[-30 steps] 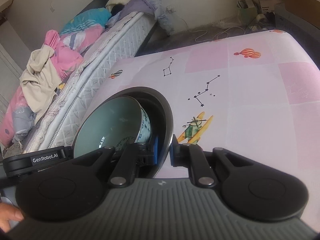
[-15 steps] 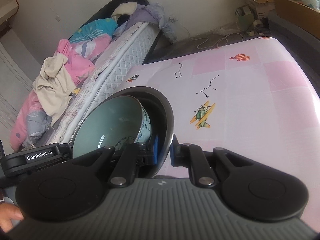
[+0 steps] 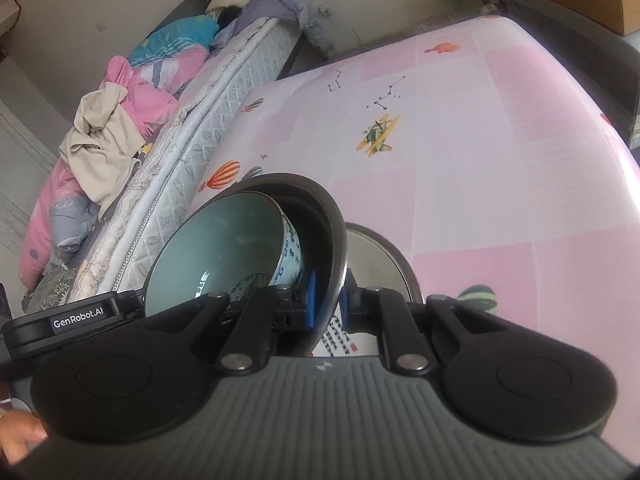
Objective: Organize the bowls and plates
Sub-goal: 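Carry the teal bowl stack over the white plate and lower it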
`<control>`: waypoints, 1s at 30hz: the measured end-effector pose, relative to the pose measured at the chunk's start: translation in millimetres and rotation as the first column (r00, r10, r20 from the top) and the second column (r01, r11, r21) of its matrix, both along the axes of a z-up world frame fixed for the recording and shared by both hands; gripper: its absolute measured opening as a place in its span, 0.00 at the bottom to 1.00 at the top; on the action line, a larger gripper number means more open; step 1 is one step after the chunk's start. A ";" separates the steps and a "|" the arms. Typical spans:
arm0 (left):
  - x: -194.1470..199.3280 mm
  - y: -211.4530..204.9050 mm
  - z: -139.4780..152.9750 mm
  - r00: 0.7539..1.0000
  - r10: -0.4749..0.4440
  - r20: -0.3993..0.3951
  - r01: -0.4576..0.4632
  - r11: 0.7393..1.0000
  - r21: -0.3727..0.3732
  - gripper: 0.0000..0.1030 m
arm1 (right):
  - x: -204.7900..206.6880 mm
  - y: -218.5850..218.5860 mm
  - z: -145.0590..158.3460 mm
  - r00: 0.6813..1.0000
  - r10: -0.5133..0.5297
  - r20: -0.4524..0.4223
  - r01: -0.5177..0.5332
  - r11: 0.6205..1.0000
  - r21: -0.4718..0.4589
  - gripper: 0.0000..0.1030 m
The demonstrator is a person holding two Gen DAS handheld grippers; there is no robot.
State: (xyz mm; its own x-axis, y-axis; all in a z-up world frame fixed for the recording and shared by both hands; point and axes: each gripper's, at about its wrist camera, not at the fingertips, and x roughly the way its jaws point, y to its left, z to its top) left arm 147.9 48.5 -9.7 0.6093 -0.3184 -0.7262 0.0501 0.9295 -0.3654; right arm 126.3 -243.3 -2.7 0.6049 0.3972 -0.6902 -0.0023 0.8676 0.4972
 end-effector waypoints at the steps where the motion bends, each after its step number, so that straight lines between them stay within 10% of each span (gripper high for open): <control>1: -2.0 0.4 -3.7 1.000 0.000 -0.006 0.000 1.000 0.000 0.12 | -3.7 -0.8 -4.9 1.000 0.000 -0.008 0.000 1.000 0.001 0.11; 30: -6.9 -9.0 -38.7 0.998 -0.037 -0.050 0.038 0.999 0.027 0.13 | -10.2 8.2 -43.5 1.000 0.021 -0.002 -0.021 0.995 -0.102 0.12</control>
